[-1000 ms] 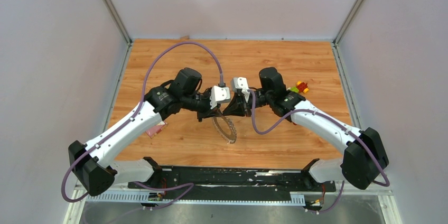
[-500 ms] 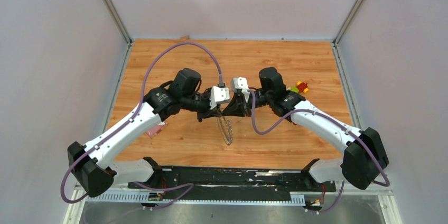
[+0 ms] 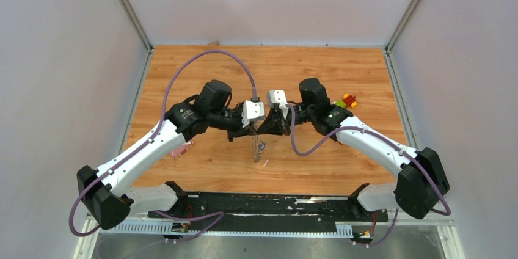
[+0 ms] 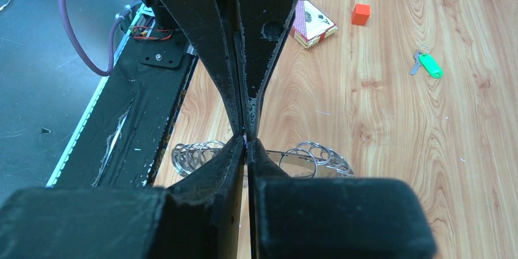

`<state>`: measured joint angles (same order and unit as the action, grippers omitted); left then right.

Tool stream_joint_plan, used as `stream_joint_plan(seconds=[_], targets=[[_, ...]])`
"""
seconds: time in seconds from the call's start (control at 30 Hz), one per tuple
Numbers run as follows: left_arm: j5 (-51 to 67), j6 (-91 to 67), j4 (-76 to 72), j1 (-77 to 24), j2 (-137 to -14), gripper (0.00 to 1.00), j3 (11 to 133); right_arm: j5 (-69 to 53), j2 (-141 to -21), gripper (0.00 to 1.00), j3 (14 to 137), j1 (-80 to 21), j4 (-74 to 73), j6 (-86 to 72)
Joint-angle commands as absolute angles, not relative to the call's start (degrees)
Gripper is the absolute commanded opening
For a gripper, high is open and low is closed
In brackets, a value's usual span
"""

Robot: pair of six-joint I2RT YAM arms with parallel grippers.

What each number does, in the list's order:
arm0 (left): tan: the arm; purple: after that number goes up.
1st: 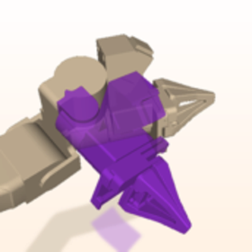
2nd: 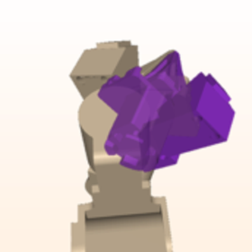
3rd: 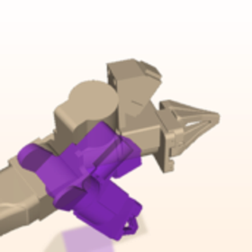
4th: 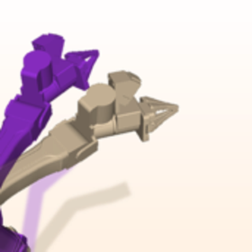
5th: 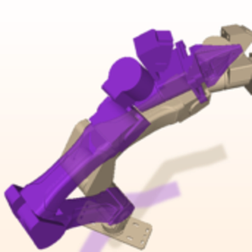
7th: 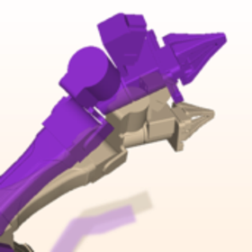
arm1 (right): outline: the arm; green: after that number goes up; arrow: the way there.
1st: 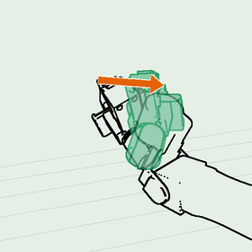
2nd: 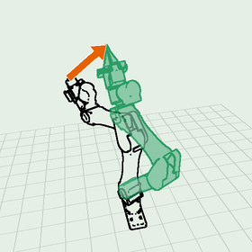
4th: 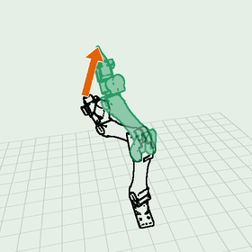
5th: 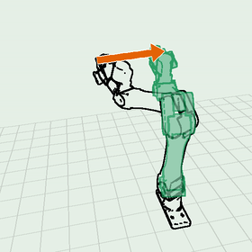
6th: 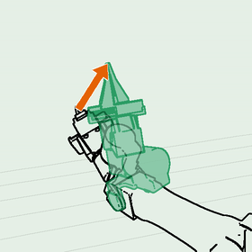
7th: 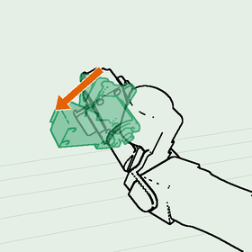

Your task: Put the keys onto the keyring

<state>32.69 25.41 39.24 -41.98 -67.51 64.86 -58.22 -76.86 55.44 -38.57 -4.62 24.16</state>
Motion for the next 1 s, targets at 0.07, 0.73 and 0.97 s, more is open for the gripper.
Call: stream_joint_plan(seconds=[0.07,0.73,0.97], targets=[[34.7,25.3,35.8,-42.4,-65.2,0.00,65.4,-59.4,-76.6,0.08,56.4,-38.6,-5.5,25.7],[34.7,25.4,35.3,-42.3,-65.0,0.00,64.4,-60.0,-76.4,0.01,56.5,-38.2,-5.5,25.4],[35.6,25.4,35.2,-42.3,-66.1,0.00,64.3,-59.9,-76.4,0.08,56.7,-38.3,-5.1,24.4]])
